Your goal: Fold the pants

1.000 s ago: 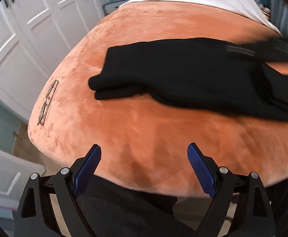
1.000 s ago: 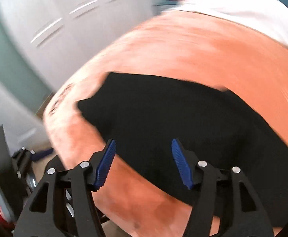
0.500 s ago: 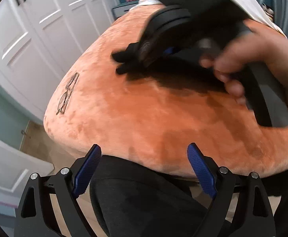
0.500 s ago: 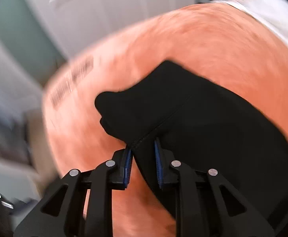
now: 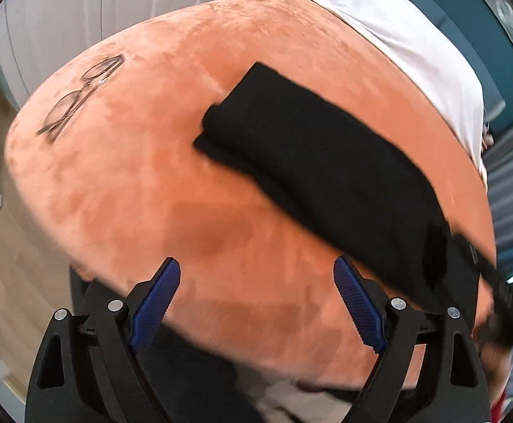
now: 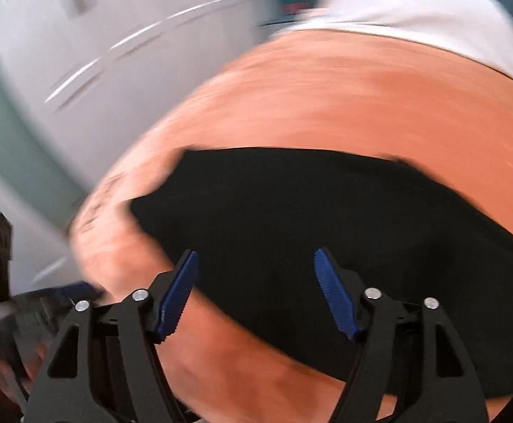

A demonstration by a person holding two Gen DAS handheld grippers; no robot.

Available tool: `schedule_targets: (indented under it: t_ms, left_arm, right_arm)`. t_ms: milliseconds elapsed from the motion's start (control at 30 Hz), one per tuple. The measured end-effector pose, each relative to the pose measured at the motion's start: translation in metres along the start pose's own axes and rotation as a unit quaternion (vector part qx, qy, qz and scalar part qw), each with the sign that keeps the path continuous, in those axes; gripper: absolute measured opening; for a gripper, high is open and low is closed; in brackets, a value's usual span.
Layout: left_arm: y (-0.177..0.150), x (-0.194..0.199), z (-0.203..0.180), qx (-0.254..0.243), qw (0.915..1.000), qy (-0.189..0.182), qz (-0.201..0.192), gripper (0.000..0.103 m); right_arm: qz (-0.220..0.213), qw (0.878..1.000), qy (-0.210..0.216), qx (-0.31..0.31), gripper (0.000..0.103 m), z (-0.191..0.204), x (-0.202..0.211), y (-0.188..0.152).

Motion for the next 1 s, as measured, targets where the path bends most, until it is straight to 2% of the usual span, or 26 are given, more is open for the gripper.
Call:
schedule_targets:
  t_ms: [100,167,200,233,267,333,400,433,467,567,733,833,867,933,1000]
  left_arm:
    - [0.025,-0.025,-0.014,0.012,0.9996,0.023,-0.008,0.086]
    - [0.037,-0.049,-0.014,0.05,0.9981,0.035,0.009,0.086]
    - [0.04,-0.062,-0.014,0.08,0.9962,0.024,0.024,0.086]
    - [0.042,-0.076,-0.011,0.114,0.9926,0.015,0.04,0.086]
    - [0.043,-0.083,-0.005,0.137,0.9893,0.024,0.044,0.086]
    - [0.052,-0.086,-0.006,0.167,0.9854,0.025,0.02,0.091]
    - [0.059,-0.087,-0.013,0.162,0.986,0.039,0.003,0.088]
    - [0.062,-0.086,-0.017,0.154,0.9869,0.047,-0.006,0.066]
    - [0.064,-0.085,-0.018,0.147,0.9874,0.058,-0.009,0.038]
    - [0.07,-0.074,-0.031,0.125,0.9904,0.054,-0.024,0.013]
    - [0.076,-0.028,-0.074,0.05,0.9951,0.042,-0.075,0.011]
    - [0.067,0.005,-0.138,-0.024,0.9948,0.017,-0.097,0.011]
    - [0.054,0.019,-0.174,-0.068,0.9921,0.004,-0.105,0.011]
    - [0.031,0.033,-0.222,-0.127,0.9854,-0.014,-0.113,0.011]
    - [-0.015,0.041,-0.283,-0.199,0.9733,-0.049,-0.102,0.012]
  right_arm:
    - [0.002,0.993,-0.073,-0.089,0.065,-0.084,0.043,-0.031]
    - [-0.002,0.985,-0.106,-0.14,0.065,-0.128,0.072,-0.052]
    - [-0.004,0.981,-0.119,-0.155,0.065,-0.141,0.082,-0.061]
    - [-0.005,0.976,-0.133,-0.17,0.066,-0.156,0.093,-0.07]
    - [-0.007,0.97,-0.146,-0.192,0.067,-0.174,0.105,-0.081]
    - [-0.014,0.963,-0.154,-0.223,0.069,-0.194,0.117,-0.094]
    - [-0.022,0.955,-0.156,-0.251,0.071,-0.206,0.128,-0.108]
    - [-0.026,0.952,-0.158,-0.259,0.071,-0.212,0.132,-0.113]
    - [-0.029,0.95,-0.159,-0.267,0.071,-0.22,0.137,-0.119]
    - [-0.034,0.946,-0.162,-0.278,0.071,-0.241,0.148,-0.135]
    - [-0.032,0.94,-0.186,-0.283,0.071,-0.265,0.152,-0.146]
    - [-0.045,0.933,-0.182,-0.307,0.071,-0.277,0.16,-0.154]
    - [-0.05,0.93,-0.177,-0.319,0.071,-0.282,0.162,-0.158]
    - [-0.054,0.927,-0.17,-0.33,0.071,-0.287,0.164,-0.161]
    - [-0.061,0.926,-0.17,-0.332,0.071,-0.291,0.169,-0.164]
Point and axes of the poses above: each gripper's, at about its wrist camera, not at the fingertips, and x roughly against the way its jaws point, z to its left, y to its top, the point moved 10 cm from there along -x, roughly the way its jaws point, and after that the axes turned 7 degrees about x, right-handed, at the moved point
